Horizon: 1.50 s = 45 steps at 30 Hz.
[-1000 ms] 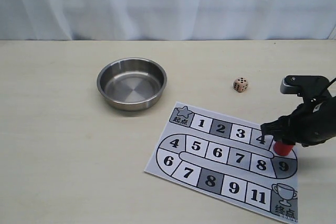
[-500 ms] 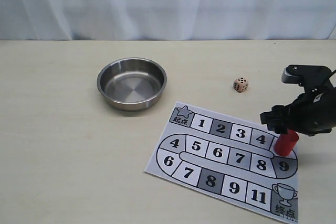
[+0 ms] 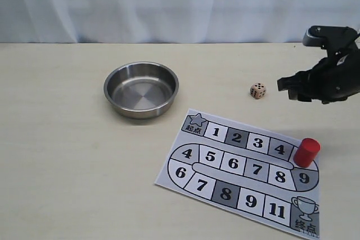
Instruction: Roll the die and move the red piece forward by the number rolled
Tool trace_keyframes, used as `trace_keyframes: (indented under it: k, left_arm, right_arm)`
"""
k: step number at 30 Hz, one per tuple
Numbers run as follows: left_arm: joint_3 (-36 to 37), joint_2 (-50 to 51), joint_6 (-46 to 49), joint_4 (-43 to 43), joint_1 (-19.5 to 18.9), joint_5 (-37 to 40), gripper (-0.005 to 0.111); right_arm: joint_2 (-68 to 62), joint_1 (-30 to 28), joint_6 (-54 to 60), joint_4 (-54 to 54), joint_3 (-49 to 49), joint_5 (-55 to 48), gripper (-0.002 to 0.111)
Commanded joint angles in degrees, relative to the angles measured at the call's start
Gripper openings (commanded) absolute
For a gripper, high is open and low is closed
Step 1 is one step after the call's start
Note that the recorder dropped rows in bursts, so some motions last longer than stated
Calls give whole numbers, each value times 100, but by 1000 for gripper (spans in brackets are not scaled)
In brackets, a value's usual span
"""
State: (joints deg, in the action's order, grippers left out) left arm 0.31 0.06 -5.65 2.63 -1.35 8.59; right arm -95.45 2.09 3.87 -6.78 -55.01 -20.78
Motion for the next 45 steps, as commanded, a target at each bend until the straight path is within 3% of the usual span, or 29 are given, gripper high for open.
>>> trace_keyframes:
  k: [1, 5, 6, 12, 16, 20, 28, 38, 45]
  left_arm:
    - [-31, -6, -11, -9, -1, -39, 0]
    - [-31, -6, -11, -9, -1, -39, 0]
    - [-31, -6, -11, -9, -1, -39, 0]
    - [-31, -6, -11, -9, -1, -39, 0]
    - [-31, -6, -11, -9, -1, -39, 0]
    - [-31, -6, -11, -9, -1, -39, 0]
    - [-31, -6, -11, -9, -1, -39, 0]
    - [-31, -6, -11, -9, -1, -39, 0]
    - [-31, -6, -11, -9, -1, -39, 0]
  right_arm:
    - [28, -146, -3, 156, -452, -582, 27]
    - [28, -286, -3, 678, -570, -854, 5]
    - [28, -299, -3, 819, -590, -946, 4]
    - [161, -342, -3, 967, -590, -1175, 4]
    - [909, -342, -3, 878, -590, -1823, 4]
    - [1941, -342, -3, 878, -590, -2517, 4]
    - [5322, -331, -3, 366, -590, -4011, 4]
    - [7727, -331, -3, 366, -590, -4342, 4]
    - [8719, -331, -3, 338, -247, -4277, 4]
